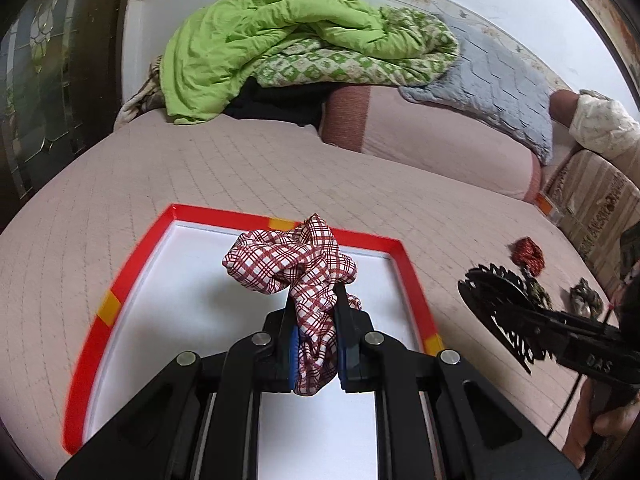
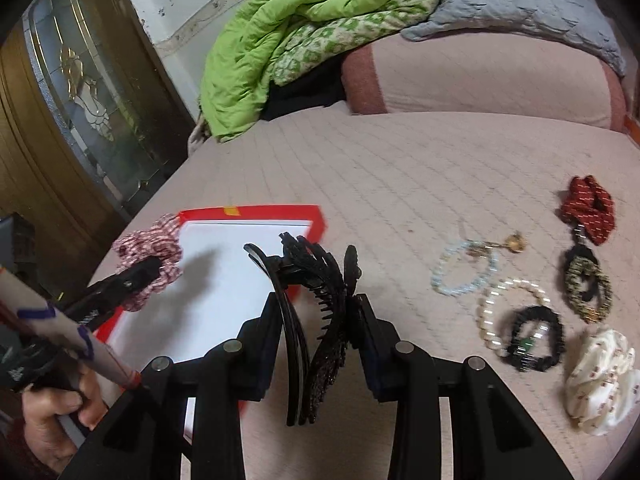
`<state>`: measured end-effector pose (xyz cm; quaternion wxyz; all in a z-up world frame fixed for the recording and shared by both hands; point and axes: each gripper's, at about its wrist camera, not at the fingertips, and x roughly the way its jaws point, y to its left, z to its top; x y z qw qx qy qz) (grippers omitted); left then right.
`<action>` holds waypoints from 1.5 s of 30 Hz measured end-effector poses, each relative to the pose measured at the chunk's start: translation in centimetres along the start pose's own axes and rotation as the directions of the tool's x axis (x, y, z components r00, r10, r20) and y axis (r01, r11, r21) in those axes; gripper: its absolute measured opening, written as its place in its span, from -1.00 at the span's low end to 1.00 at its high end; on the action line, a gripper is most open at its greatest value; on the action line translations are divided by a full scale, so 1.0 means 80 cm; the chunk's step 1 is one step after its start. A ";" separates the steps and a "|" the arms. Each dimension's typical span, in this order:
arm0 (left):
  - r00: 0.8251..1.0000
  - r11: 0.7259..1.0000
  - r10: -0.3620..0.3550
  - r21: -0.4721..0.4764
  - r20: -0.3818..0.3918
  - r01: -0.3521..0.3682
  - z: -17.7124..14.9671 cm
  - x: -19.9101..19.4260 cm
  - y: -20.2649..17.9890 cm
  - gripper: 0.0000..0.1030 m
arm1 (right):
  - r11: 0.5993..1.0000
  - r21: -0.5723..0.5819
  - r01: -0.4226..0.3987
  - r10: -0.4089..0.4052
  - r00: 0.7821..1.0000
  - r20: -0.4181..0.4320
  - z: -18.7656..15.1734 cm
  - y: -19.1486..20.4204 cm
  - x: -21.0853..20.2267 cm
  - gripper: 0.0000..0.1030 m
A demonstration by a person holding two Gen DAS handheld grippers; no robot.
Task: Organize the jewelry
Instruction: 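Lower the scrunchie into the tray and open the left tool while the right tool releases the claw clip there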
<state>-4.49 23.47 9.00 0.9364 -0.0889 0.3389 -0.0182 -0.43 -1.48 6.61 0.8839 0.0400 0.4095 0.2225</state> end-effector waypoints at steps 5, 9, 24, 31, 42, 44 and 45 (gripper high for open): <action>1.000 0.999 0.024 -0.025 -0.016 -0.025 0.020 0.023 0.033 -0.74 | 1.000 -0.010 -0.006 0.006 1.000 -0.024 0.021 0.032 0.026 -0.25; 0.998 0.998 0.028 -0.054 -0.049 -0.031 0.034 0.046 0.057 -0.74 | 1.000 -0.005 -0.006 0.006 0.999 -0.048 0.042 0.054 0.056 -0.25; 0.982 0.987 0.005 -0.157 -0.188 -0.035 0.046 0.091 0.083 -0.74 | 0.999 -0.034 0.037 -0.042 0.989 -0.145 0.073 0.090 0.154 -0.25; 0.974 0.980 -0.018 -0.198 -0.226 -0.028 0.058 0.111 0.087 -0.73 | 0.997 -0.032 0.072 -0.076 0.983 -0.170 0.077 0.082 0.171 -0.25; 0.967 0.980 0.005 -0.193 -0.256 -0.056 0.058 0.117 0.086 -0.59 | 0.996 -0.028 0.080 -0.084 0.975 -0.206 0.075 0.079 0.187 -0.21; 0.966 0.979 0.010 -0.192 -0.258 -0.061 0.058 0.118 0.085 -0.53 | 0.996 -0.030 0.084 -0.088 0.974 -0.208 0.076 0.080 0.189 -0.21; 0.966 0.980 0.013 -0.190 -0.257 -0.064 0.058 0.118 0.085 -0.48 | 0.996 -0.031 0.082 -0.086 0.974 -0.208 0.077 0.080 0.189 -0.21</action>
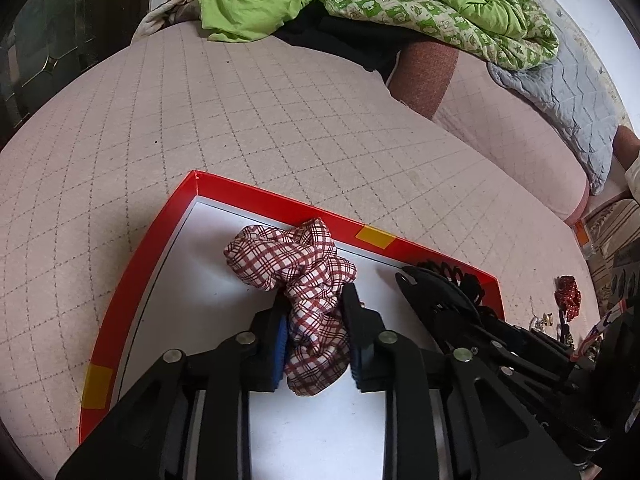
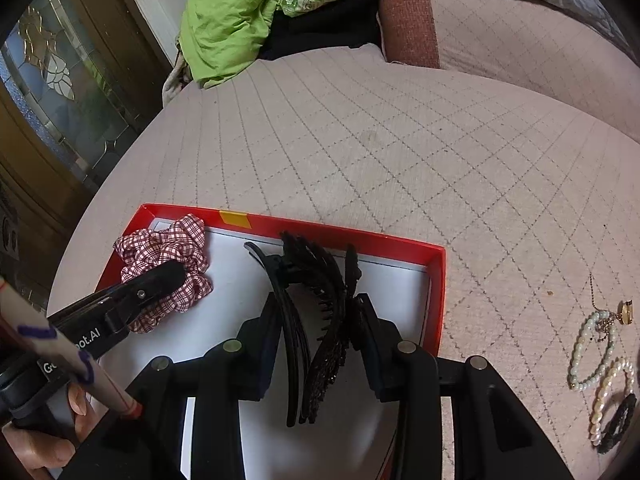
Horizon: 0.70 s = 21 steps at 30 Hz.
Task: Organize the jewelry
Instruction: 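Lower the scrunchie into the tray and open the left tool while the right tool releases the claw clip there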
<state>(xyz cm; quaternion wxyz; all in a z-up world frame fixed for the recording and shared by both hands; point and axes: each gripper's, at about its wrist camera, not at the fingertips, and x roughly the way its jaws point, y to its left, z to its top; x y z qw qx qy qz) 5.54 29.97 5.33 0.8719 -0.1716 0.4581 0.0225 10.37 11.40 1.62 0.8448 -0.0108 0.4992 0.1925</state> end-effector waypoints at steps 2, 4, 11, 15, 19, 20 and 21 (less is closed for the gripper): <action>1.000 1.000 0.002 0.003 0.005 -0.002 0.001 -0.001 -0.001 -0.42 | 1.000 -0.002 -0.001 0.001 1.000 -0.002 0.002 0.001 -0.001 -0.20; 1.000 1.000 0.008 0.003 0.012 -0.008 0.000 -0.003 0.000 -0.30 | 1.000 -0.003 -0.006 0.006 1.000 -0.004 0.002 0.001 -0.001 -0.18; 0.999 1.000 0.016 0.007 0.047 -0.016 -0.003 -0.015 -0.001 -0.24 | 1.000 -0.005 -0.022 0.022 0.999 0.028 0.002 0.000 -0.021 -0.07; 0.996 0.999 0.032 0.031 0.080 -0.034 -0.010 -0.029 -0.011 -0.23 | 0.999 -0.010 -0.040 0.040 0.998 0.051 -0.001 0.001 -0.043 -0.07; 0.990 0.998 0.032 0.046 0.134 -0.038 -0.020 -0.050 -0.022 -0.23 | 0.998 0.001 -0.058 0.058 0.995 0.081 -0.012 -0.007 -0.072 -0.06; 0.989 0.998 0.027 0.047 0.148 -0.034 -0.022 -0.056 -0.025 -0.22 | 0.998 0.005 -0.060 0.059 0.994 0.088 -0.017 -0.010 -0.079 -0.06; 0.987 0.998 0.025 0.048 0.159 -0.033 -0.023 -0.060 -0.027 -0.22 | 0.998 0.011 -0.062 0.061 0.994 0.093 -0.022 -0.014 -0.086 -0.06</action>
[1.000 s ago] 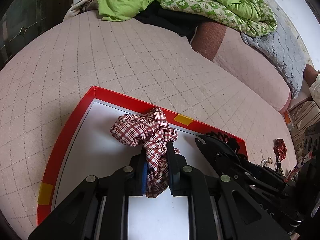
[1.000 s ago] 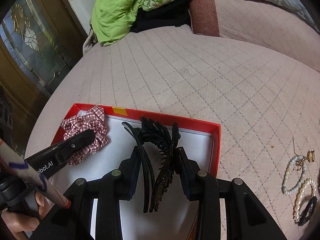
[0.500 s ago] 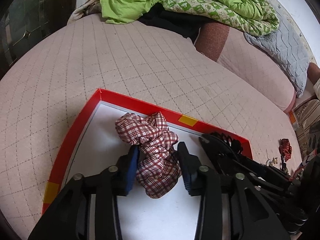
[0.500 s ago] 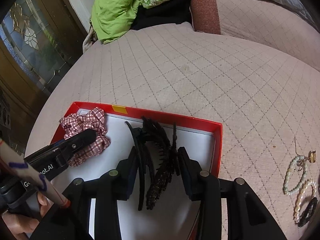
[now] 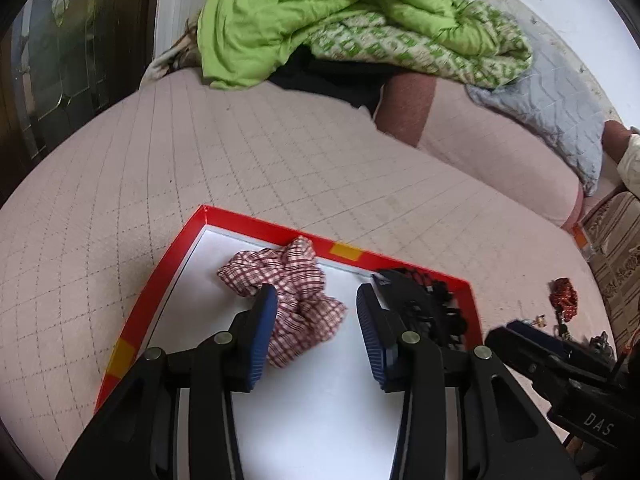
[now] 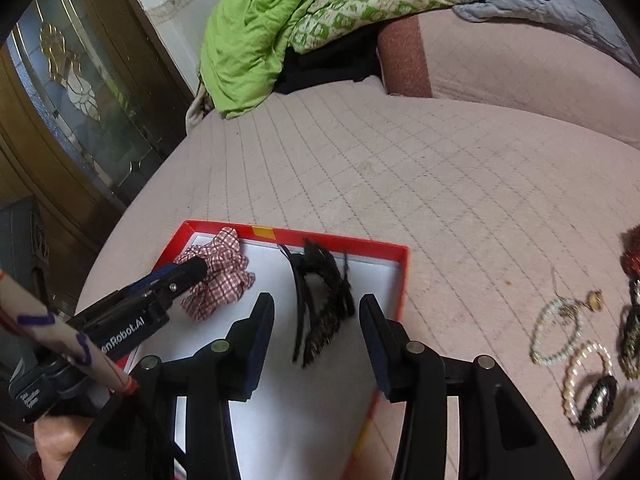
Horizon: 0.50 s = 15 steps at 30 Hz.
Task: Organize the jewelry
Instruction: 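Lower the scrunchie into the tray and open the left tool while the right tool releases the claw clip there, then grasp the green bead bracelet with the left tool while the right tool grasps the gold pendant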
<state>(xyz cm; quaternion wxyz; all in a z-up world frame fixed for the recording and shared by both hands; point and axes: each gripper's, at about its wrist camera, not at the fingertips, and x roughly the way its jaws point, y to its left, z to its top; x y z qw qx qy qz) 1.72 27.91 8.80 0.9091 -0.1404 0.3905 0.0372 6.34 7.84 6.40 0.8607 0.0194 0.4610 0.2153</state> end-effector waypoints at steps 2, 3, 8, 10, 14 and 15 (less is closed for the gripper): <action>1.000 1.000 -0.004 0.012 0.011 0.004 -0.003 -0.010 -0.008 -0.22 | 1.000 0.018 -0.011 0.011 1.000 0.015 -0.009 -0.008 -0.016 -0.06; 1.000 1.000 -0.011 0.015 0.015 0.011 -0.003 -0.014 -0.011 -0.22 | 1.000 0.021 -0.016 0.015 1.000 0.020 -0.015 -0.014 -0.024 -0.06; 0.998 0.997 -0.054 0.055 0.032 0.052 -0.017 -0.030 -0.051 -0.22 | 0.999 0.047 0.001 -0.003 0.999 0.045 -0.037 -0.048 -0.059 -0.06; 0.997 0.994 -0.070 0.091 0.030 0.067 -0.026 -0.032 -0.075 -0.22 | 0.998 0.069 0.010 -0.014 0.998 0.059 -0.044 -0.066 -0.073 -0.06; 0.991 0.976 -0.137 0.169 -0.007 0.136 -0.046 -0.032 -0.131 -0.22 | 0.994 0.106 0.035 -0.043 0.996 0.079 -0.056 -0.109 -0.099 -0.06; 0.988 0.971 -0.153 0.183 -0.021 0.154 -0.051 -0.032 -0.143 -0.22 | 0.992 0.118 0.044 -0.054 0.995 0.086 -0.060 -0.124 -0.107 -0.06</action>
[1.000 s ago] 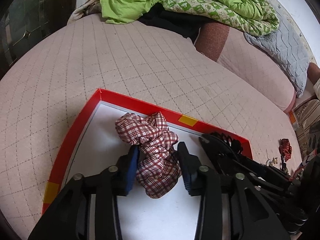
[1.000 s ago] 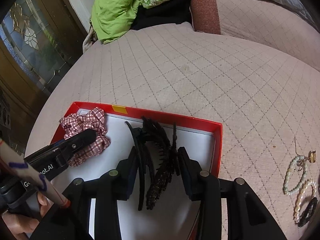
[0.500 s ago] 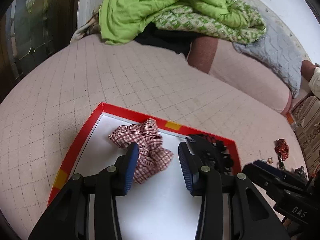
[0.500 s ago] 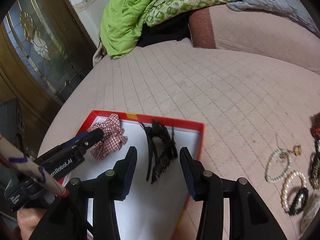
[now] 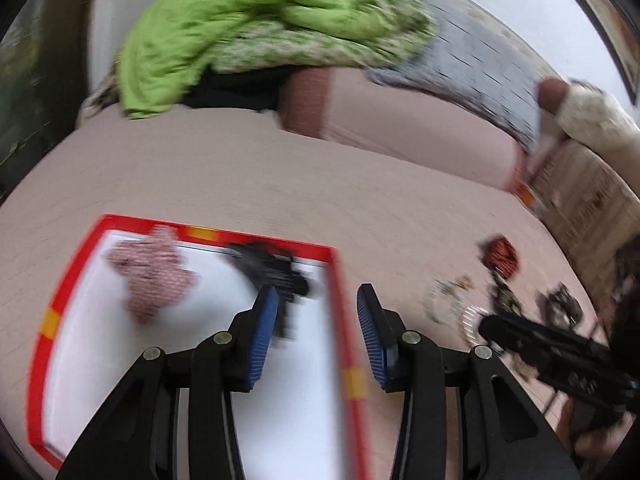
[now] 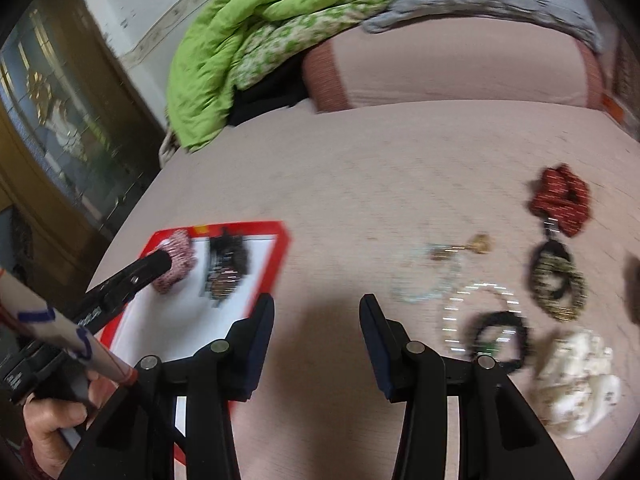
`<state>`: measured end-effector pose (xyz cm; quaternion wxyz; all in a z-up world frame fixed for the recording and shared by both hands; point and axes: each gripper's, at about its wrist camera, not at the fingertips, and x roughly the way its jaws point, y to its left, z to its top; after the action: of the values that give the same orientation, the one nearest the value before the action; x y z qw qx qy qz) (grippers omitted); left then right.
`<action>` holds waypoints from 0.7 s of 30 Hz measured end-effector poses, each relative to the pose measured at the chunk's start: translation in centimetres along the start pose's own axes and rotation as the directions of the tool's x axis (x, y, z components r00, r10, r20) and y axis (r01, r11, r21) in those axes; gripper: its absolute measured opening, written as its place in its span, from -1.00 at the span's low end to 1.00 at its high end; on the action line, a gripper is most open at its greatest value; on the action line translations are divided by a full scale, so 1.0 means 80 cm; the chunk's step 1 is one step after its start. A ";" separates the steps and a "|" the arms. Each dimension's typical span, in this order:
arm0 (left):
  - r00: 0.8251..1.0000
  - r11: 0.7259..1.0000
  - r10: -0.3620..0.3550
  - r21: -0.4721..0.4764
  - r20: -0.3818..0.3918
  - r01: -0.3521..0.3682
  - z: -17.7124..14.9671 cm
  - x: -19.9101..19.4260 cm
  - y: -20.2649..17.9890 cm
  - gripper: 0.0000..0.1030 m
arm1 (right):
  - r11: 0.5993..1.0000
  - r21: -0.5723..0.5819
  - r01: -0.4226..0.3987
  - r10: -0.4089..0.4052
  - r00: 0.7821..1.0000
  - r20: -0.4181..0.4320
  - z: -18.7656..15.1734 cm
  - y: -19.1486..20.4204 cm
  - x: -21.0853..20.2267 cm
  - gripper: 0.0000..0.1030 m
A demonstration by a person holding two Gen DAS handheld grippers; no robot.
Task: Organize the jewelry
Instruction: 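Grasp the green bead bracelet with the left tool while the right tool grasps the gold pendant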
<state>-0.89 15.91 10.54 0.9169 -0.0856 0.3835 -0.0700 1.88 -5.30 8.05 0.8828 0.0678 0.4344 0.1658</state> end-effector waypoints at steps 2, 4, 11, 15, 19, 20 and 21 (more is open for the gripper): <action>0.999 1.000 -0.025 0.019 -0.023 0.025 -0.004 0.007 -0.022 -0.22 | 1.000 0.017 0.025 -0.025 1.000 0.007 -0.001 -0.025 -0.009 -0.06; 0.998 0.998 -0.041 0.037 -0.053 0.043 -0.010 0.016 -0.042 -0.22 | 0.997 0.054 0.051 -0.052 0.998 0.021 -0.003 -0.056 -0.019 -0.06; 0.989 0.988 -0.055 0.136 -0.140 0.074 -0.022 0.054 -0.110 -0.22 | 0.984 0.151 0.091 -0.099 0.994 0.046 -0.012 -0.134 -0.040 -0.10; 0.976 0.979 -0.077 0.168 -0.202 0.112 -0.016 0.090 -0.142 -0.22 | 0.975 0.211 0.070 -0.085 0.994 0.064 -0.011 -0.158 -0.051 -0.11; 0.962 0.975 -0.055 0.192 -0.268 0.109 -0.009 0.146 -0.159 -0.22 | 0.964 0.260 0.052 -0.074 0.994 0.079 -0.010 -0.174 -0.059 -0.11; 0.959 0.977 -0.030 0.194 -0.281 0.087 -0.009 0.158 -0.158 -0.23 | 0.962 0.267 0.049 -0.073 0.994 0.079 -0.012 -0.179 -0.061 -0.11; 0.956 0.978 -0.015 0.194 -0.292 0.075 -0.009 0.170 -0.157 -0.27 | 0.961 0.274 0.050 -0.073 0.994 0.076 -0.012 -0.181 -0.061 -0.11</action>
<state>7.29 0.96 3.27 0.8532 0.0108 0.5019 -0.1416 1.75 -20.62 7.28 0.8876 0.1817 0.4166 0.0742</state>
